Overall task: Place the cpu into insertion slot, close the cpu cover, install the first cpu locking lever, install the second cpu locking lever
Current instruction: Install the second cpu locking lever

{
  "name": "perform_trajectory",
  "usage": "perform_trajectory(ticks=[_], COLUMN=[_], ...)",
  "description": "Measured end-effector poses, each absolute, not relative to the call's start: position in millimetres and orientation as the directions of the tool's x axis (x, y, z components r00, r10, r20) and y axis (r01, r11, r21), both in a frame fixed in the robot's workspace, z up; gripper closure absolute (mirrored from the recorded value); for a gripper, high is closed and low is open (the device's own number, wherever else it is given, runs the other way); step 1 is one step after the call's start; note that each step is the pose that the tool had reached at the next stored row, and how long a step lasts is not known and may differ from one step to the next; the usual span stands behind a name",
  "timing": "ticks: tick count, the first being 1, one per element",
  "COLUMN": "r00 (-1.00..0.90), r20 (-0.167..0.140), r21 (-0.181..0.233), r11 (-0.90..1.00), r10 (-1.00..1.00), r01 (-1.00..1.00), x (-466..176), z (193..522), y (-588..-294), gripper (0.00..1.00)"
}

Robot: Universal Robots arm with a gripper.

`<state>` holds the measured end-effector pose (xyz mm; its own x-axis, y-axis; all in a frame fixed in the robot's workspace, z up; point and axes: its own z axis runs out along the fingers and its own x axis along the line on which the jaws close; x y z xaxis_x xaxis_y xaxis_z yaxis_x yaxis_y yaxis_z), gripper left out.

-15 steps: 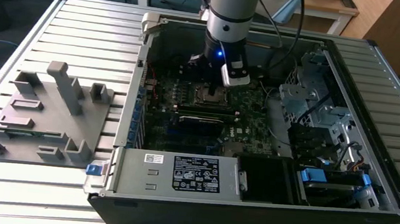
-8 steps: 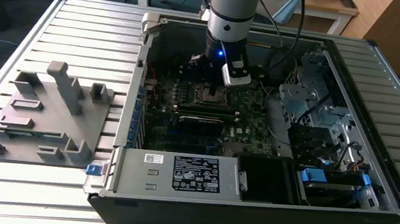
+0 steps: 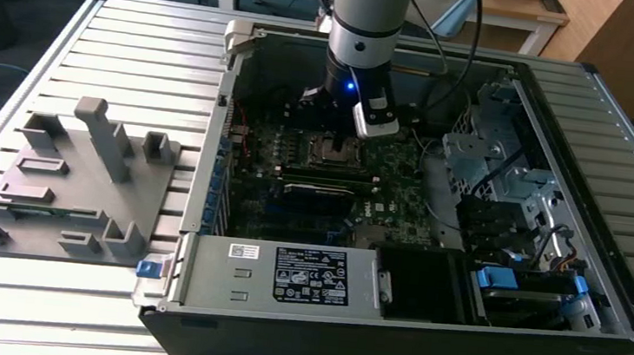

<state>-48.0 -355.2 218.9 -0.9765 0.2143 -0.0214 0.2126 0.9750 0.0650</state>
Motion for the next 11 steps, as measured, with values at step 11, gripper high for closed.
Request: perform_trajectory(ticks=[11], r00=[-0.997], r20=[-0.023], r21=[0.065], r11=[0.995], r10=[0.078], r01=[0.077], x=[-48.0], z=[216.8], y=[-355.0], gripper=[0.9])
